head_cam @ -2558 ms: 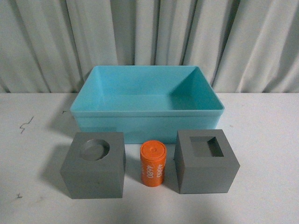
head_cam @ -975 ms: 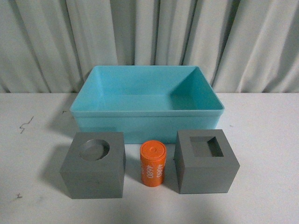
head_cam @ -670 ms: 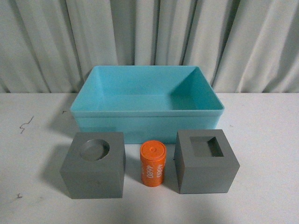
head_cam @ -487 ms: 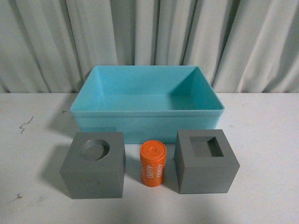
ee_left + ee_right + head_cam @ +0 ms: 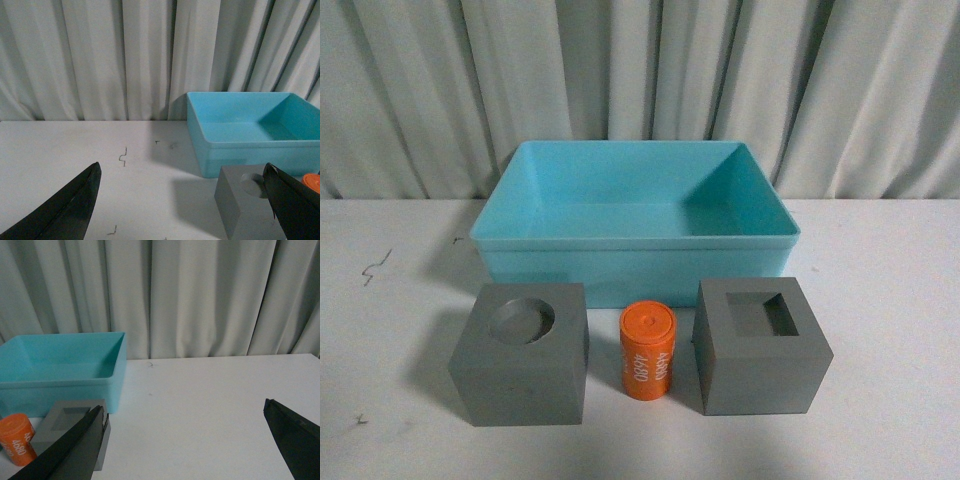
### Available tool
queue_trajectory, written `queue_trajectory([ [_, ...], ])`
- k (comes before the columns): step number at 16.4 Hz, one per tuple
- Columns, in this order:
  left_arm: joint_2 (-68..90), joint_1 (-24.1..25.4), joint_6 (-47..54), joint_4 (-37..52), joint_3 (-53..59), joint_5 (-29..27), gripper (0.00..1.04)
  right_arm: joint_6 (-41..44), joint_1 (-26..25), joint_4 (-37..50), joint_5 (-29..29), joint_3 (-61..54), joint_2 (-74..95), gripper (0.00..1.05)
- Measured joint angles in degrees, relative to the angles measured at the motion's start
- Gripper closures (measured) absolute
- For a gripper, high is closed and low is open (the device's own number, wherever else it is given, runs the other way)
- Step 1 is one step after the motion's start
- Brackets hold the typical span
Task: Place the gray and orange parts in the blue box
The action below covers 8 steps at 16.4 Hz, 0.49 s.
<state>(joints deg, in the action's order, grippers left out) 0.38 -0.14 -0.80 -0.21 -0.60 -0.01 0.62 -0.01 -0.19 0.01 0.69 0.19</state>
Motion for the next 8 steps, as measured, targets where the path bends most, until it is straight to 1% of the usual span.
queue_trajectory([
  [2,0.0,0.0,0.0,0.0,0.0,0.0,0.07,-0.02,0.0,-0.09,0.02,0.0,0.02,0.06],
  [3,0.0,0.0,0.0,0.0,-0.02,-0.02,0.07,-2.1,-0.22,-7.98,1.51,2.54,2.69,0.06],
  [4,0.0,0.0,0.0,0.0,0.0,0.04,0.07,-5.4,-4.26,-9.29,-0.61,6.32,13.57,0.06],
  [5,0.0,0.0,0.0,0.04,0.0,0.0,0.07,-6.75,-11.02,-3.15,-4.63,10.97,24.11,0.06],
  [6,0.0,0.0,0.0,0.0,0.0,0.0,0.07,-6.38,-14.01,2.58,-10.14,16.31,32.17,0.06],
  [7,0.0,0.0,0.0,0.02,-0.02,0.0,0.07,-5.03,-13.66,6.67,-14.36,20.63,38.64,0.06],
  [8,0.0,0.0,0.0,0.02,0.0,0.0,0.07,-3.17,-11.54,7.23,-17.44,24.63,45.59,0.06],
])
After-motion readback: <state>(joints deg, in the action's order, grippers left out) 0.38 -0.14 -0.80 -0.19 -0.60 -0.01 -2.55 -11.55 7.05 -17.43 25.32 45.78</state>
